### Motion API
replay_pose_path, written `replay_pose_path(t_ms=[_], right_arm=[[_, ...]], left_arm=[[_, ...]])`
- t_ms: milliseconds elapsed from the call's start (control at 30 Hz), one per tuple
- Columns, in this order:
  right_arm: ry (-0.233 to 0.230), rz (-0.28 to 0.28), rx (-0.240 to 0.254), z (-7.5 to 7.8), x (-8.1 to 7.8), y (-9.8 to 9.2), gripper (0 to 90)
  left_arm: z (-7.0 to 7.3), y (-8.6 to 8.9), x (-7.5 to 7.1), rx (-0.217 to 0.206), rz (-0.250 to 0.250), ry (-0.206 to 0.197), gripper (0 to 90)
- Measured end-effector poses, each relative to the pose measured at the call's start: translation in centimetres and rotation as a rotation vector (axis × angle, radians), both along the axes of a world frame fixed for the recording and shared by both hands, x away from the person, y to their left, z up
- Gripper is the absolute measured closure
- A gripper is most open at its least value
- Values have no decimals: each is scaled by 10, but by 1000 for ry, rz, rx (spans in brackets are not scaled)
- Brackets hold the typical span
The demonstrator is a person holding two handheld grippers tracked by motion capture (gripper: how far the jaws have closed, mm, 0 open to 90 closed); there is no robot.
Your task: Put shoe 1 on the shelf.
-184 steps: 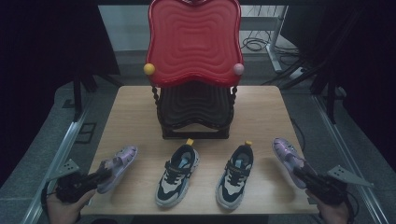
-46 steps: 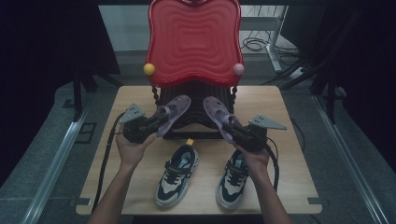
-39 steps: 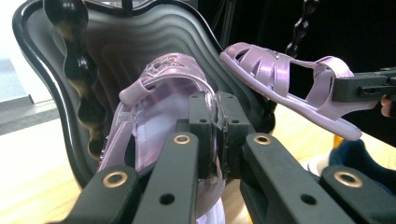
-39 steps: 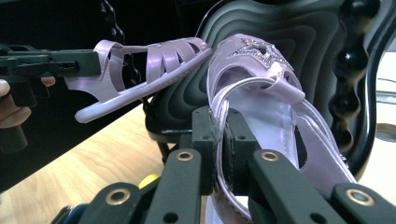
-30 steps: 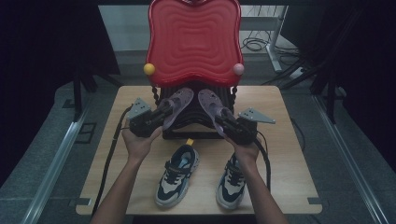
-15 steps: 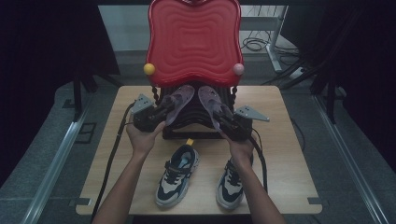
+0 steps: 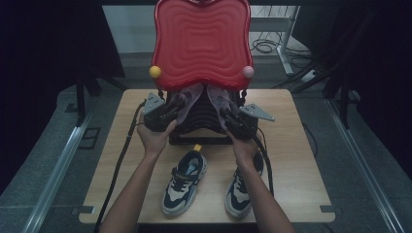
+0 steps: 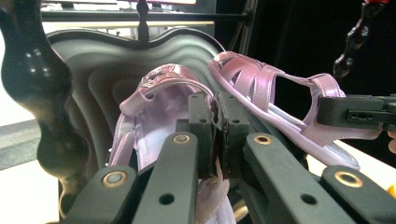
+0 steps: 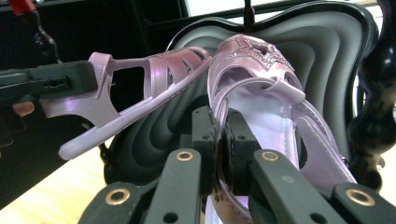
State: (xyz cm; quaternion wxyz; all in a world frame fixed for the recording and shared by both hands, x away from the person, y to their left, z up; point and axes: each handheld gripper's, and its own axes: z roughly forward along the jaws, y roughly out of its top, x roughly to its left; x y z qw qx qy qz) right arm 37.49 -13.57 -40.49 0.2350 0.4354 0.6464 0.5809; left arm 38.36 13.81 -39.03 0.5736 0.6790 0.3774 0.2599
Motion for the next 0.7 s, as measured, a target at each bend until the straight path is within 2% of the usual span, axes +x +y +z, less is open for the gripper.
replay_pose_path(t_ms=[300, 500, 700], right_arm=[[-9, -36, -9, 0, 12, 12, 850], [-31, -78, -14, -4, 21, 24, 851], [-56, -120, -34, -5, 32, 27, 850]], left_arm=[[0, -5, 12, 20, 35, -28, 861], [-2, -8, 17, 20, 71, -61, 861], [-6, -9, 22, 33, 107, -80, 861]])
